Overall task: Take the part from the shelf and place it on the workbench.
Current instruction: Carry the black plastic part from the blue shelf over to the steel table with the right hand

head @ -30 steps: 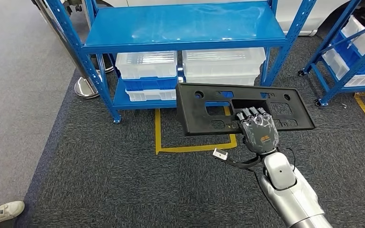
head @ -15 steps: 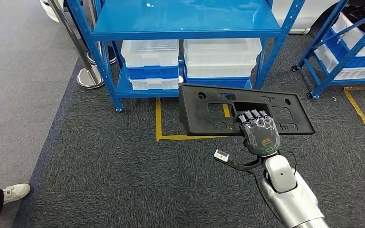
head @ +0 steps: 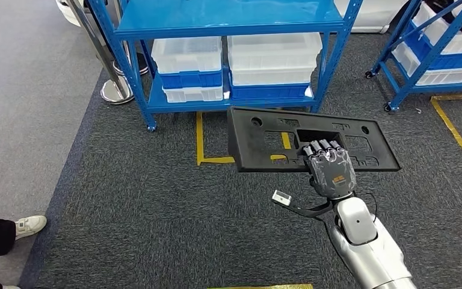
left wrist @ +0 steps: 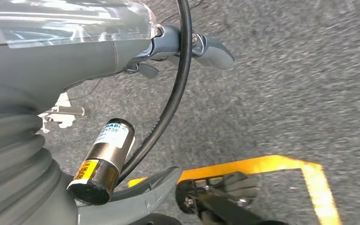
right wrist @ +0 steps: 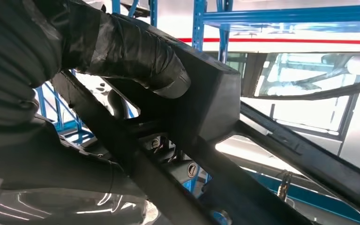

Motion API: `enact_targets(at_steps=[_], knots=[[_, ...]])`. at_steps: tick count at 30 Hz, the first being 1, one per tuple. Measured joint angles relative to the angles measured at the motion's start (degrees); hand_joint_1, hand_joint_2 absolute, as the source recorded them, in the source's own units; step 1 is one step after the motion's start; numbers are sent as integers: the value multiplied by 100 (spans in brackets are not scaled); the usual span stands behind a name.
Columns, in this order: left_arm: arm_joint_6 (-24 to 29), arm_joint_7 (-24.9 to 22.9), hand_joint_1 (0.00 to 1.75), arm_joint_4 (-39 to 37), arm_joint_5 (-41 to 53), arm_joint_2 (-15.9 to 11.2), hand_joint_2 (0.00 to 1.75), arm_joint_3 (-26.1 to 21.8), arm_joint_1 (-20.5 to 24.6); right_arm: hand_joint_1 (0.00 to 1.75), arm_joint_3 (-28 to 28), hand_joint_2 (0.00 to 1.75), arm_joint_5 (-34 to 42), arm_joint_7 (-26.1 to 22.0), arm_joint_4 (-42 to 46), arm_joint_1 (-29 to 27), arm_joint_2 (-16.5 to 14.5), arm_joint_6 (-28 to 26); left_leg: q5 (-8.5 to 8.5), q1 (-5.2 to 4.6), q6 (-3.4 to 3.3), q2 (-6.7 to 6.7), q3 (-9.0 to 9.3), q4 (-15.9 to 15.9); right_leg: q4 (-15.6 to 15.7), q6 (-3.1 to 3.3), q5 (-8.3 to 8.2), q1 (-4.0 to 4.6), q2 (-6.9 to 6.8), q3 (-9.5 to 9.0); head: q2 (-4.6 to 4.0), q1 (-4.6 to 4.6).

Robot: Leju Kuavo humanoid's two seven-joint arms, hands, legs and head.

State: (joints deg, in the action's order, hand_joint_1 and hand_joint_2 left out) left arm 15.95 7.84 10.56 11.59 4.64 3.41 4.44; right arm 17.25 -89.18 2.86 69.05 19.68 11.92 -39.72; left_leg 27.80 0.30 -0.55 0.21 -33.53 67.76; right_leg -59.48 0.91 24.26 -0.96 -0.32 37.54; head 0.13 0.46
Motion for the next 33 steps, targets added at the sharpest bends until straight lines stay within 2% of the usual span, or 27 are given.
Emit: enact_targets(at_steps=[1, 2, 3, 5, 6, 7, 8, 10, 11, 12, 13, 14, 16, 17, 18, 20, 21, 22, 24, 25, 26, 27, 28, 29, 31, 32, 33], knots=[[0, 3, 0, 5, 3, -4, 175, 0, 13, 173, -6, 175, 3, -1, 13, -2, -3, -1, 111, -16, -38, -5, 351, -479, -3, -27, -50, 4, 2, 38, 0, 0], [-2, 7, 0, 10, 10, -8, 175, 1, 26, 173, -12, 175, 12, -3, 25, -3, -5, -2, 238, -38, -69, -9, 599, -850, 7, -62, -102, 1, -1, 53, 0, 2], [-7, 10, 0, 14, 16, -10, 175, 1, 37, 173, -19, 175, 27, -9, 37, -4, -8, -3, 331, -55, -91, -10, 732, -1084, 27, -104, -156, -5, -9, 56, 0, 2], [-22, 21, 0, 15, 27, -7, 175, 3, 47, 173, -31, 175, 82, -44, 41, -12, -9, -4, 261, -54, -136, 5, 718, -1207, 71, -184, -240, -20, -14, 55, 0, 5], [-30, 27, 0, 15, 31, -4, 175, 3, 46, 173, -39, 175, 126, -84, 43, -21, -13, -4, 193, -42, -176, 22, 693, -1237, 6, -210, -174, -20, -8, 97, 0, 8], [-34, 33, 0, 15, 35, -3, 175, 3, 42, 173, -55, 175, 179, -130, 45, -33, -16, -4, 121, -29, -215, 47, 654, -1261, -171, -227, -21, -19, 3, 178, 0, 10], [-38, 37, 0, 15, 40, -1, 175, 3, 37, 173, -79, 175, 237, -180, 46, -48, -19, -4, 62, -25, -245, 74, 600, -1262, -468, -234, 210, -27, 12, 296, 0, 11], [-40, 41, 0, 15, 50, -3, 175, 2, 22, 173, -135, 175, 344, -277, 46, -82, -22, -4, -21, -47, -275, 116, 452, -1221, -1194, -253, 647, -30, 22, 535, 0, 13], [-40, 42, 0, 15, 54, -2, 175, 2, 15, 173, -155, 175, 384, -316, 43, -100, -24, -4, -49, -56, -275, 141, 380, -1187, -1413, -260, 743, -31, 21, 567, 0, 13], [-41, 42, 0, 15, 57, 0, 175, 2, 7, 173, -168, 175, 414, -351, 40, -115, -26, -4, -67, -62, -273, 176, 312, -1145, -1432, -260, 738, -30, 18, 494, 0, 13], [-41, 42, 0, 15, 60, 2, 175, 2, 2, 173, -181, 175, 432, -380, 38, -124, -29, -4, -75, -64, -269, 217, 253, -1097, -1218, -255, 641, -28, 0, 303, 0, 13], [-41, 41, 0, 15, 62, 3, 175, 2, -1, 173, -199, 175, 440, -402, 38, -127, -32, -4, -75, -65, -263, 259, 205, -1044, -855, -243, 515, -26, -51, 40, 0, 13], [-41, 41, 0, 15, 71, 5, 175, 2, -2, 173, -254, 175, 442, -435, 39, -119, -45, -5, -61, -89, -228, 339, 126, -943, -214, -192, 379, 23, -204, -356, 0, 12], [-42, 40, 0, 15, 78, 5, 175, 2, -2, 173, -280, 175, 439, -445, 40, -117, -52, -6, -59, -100, -204, 376, 104, -909, -71, -161, 365, 48, -243, -421, 0, 11], [-43, 40, 0, 15, 87, 7, 175, 2, -3, 173, -305, 175, 436, -454, 40, -118, -57, -6, -64, -110, -177, 415, 89, -892, -39, -129, 369, 72, -235, -409, 0, 10], [-45, 39, 0, 15, 102, 11, 175, 2, 0, 173, -354, 175, 417, -474, 41, -126, -64, -6, -61, -110, -128, 465, 78, -873, -18, -70, 310, 44, -131, -375, 0, 10], [-45, 39, 0, 15, 107, 14, 175, 2, 3, 173, -377, 175, 401, -480, 41, -125, -69, -6, -1, -105, -99, 415, 52, -816, -2, -35, 278, 23, -87, -361, 0, 10], [-46, 38, 0, 15, 112, 14, 175, 2, 6, 173, -396, 175, 379, -484, 41, -119, -77, -6, 130, -93, -68, 320, -15, -655, 16, -2, 242, -1, -46, -342, 0, 10], [-49, 38, 0, 15, 119, 15, 175, 2, 5, 173, -416, 175, 336, -484, 41, -109, -91, -6, 538, -53, -4, 104, -279, -10, 26, 34, 179, -15, 49, -278, 0, 9], [-52, 38, 0, 15, 122, 16, 175, 2, 1, 173, -422, 175, 310, -481, 40, -109, -95, -6, 718, -34, 19, 56, -428, 361, 22, 36, 152, -15, 104, -240, 0, 9], [-55, 36, 0, 15, 124, 16, 175, 2, -2, 173, -427, 175, 281, -472, 39, -113, -96, -6, 809, -21, 34, 40, -524, 620, 17, 31, 126, -16, 166, -203, 0, 8], [-57, 32, 0, 15, 131, 16, 175, 2, -4, 173, -431, 175, 237, -451, 38, -115, -97, -6, 792, -12, 39, 34, -531, 691, 10, 21, 102, -17, 233, -169, 0, 8], [-60, 27, 0, 15, 140, 17, 175, 2, -2, 173, -432, 175, 192, -420, 38, -115, -96, -6, 658, -6, 32, 19, -412, 503, 2, 6, 81, -19, 303, -144, 0, 8], [-61, 21, 0, 15, 151, 17, 175, 2, 3, 173, -433, 175, 149, -384, 37, -111, -95, -6, 466, -2, 12, -39, -207, 145, -4, -13, 61, -22, 374, -125, 0, 8], [-63, 10, 0, 15, 165, 18, 175, 2, 15, 173, -433, 175, 96, -328, 38, -93, -92, -6, 198, 3, -41, -291, 208, -629, -13, -71, 18, -25, 505, -92, 0, 10], [-63, 6, 0, 15, 166, 19, 175, 2, 22, 173, -433, 175, 86, -314, 38, -80, -90, -6, 150, -2, -57, -385, 313, -844, -13, -109, -8, -32, 560, -72, 0, 11], [-63, 3, 0, 15, 167, 20, 175, 2, 29, 173, -433, 175, 81, -306, 38, -70, -85, -6, 151, -11, -69, -424, 346, -926, -6, -154, -38, -42, 615, -51, 0, 11]])
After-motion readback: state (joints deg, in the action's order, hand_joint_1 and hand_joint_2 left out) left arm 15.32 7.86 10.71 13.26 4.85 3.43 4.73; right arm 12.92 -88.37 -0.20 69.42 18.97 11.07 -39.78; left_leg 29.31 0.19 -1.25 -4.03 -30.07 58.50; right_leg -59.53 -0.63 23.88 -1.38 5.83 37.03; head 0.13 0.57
